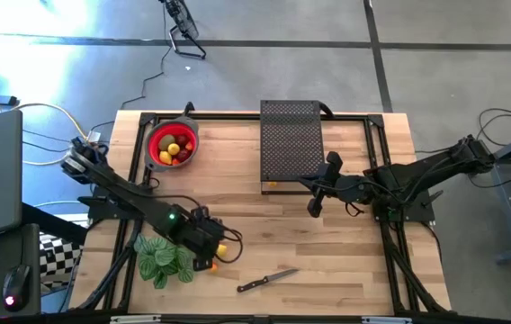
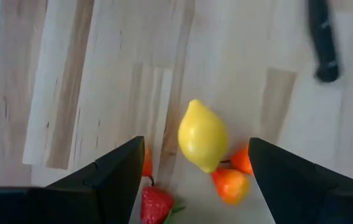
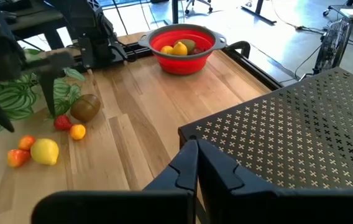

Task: Pick & Place Fruit
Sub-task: Put the yellow lemon into the strainer bowl

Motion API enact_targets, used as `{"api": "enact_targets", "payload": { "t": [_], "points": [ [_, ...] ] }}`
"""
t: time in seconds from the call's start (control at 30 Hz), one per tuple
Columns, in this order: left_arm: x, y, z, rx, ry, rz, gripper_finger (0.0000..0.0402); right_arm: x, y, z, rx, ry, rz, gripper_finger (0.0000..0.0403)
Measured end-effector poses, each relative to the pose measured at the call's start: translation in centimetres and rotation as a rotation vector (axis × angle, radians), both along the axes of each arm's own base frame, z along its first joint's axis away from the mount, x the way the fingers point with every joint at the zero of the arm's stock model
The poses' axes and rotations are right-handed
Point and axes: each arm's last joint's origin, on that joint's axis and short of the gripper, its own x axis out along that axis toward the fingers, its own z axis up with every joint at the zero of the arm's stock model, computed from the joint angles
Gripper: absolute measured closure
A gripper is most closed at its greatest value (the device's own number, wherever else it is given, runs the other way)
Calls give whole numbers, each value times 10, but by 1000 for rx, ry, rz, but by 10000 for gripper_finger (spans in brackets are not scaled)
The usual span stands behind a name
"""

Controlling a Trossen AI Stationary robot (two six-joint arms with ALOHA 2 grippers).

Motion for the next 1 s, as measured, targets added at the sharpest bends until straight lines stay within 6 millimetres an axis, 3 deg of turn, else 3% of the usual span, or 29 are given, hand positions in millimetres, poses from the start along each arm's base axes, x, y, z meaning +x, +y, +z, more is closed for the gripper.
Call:
{"api": "enact_targets", "payload": {
  "t": [0.7,1.0],
  "points": [
    [23,-16,-61,30,170,-5,119,0,0,0,-2,2,1,400],
    [25,-16,-66,39,177,-3,119,0,0,0,-3,2,1,400]
  ]
}}
